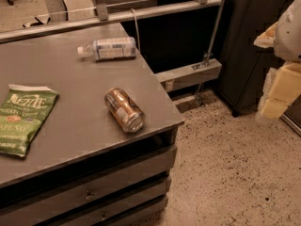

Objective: Place blue plastic bottle upright

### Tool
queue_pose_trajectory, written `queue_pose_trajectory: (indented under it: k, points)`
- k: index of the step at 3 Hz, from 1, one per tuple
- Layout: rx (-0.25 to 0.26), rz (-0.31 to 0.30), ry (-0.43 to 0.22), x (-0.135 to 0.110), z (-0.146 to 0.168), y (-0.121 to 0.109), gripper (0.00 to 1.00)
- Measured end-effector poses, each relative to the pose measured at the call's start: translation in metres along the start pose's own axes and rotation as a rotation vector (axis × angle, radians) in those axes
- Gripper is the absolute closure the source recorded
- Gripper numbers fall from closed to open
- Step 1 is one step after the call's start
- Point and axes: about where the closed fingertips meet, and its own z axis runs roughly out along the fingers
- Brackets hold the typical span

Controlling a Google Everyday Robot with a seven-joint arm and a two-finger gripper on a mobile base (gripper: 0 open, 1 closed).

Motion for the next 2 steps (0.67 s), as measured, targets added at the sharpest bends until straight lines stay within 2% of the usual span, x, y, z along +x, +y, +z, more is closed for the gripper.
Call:
queue_pose_trajectory:
  k: [1, 2]
  points:
    - [0.0, 0.0, 0.0, 0.0, 0.0, 0.0, 0.0]
    - [0.017, -0.001, -0.03, -0.01, 0.005, -0.013, 0.0]
